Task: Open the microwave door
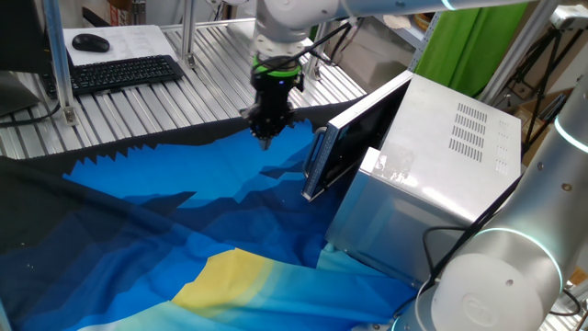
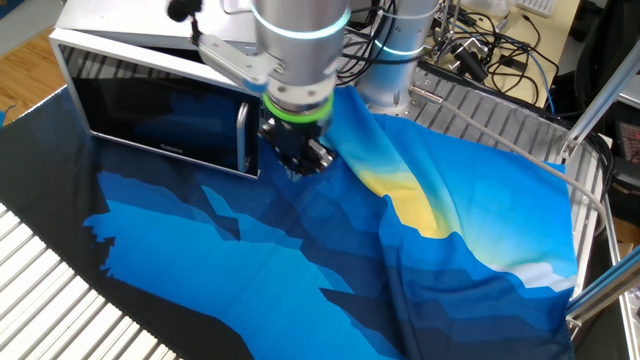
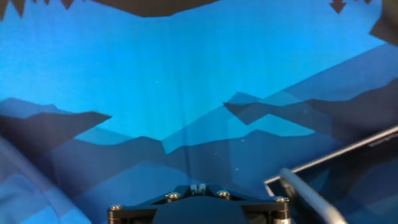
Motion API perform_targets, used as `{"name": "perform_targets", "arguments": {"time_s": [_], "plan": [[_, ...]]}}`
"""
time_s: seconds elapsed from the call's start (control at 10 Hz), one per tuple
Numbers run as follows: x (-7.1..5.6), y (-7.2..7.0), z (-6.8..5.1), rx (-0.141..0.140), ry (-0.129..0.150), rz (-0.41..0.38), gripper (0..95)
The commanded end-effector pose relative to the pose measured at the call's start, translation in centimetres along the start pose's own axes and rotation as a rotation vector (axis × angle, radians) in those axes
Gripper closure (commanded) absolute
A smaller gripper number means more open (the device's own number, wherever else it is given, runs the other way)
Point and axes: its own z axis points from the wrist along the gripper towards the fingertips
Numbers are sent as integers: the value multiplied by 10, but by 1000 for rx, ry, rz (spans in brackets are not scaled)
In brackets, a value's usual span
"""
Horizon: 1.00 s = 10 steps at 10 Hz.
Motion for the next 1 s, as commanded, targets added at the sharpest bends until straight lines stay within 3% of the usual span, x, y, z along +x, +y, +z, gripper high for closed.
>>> {"name": "perform_targets", "arguments": {"time_s": [0.1,1.0], "plan": [[0,11,2,9,-3,55,950],[17,52,23,5,-2,80,950]]}}
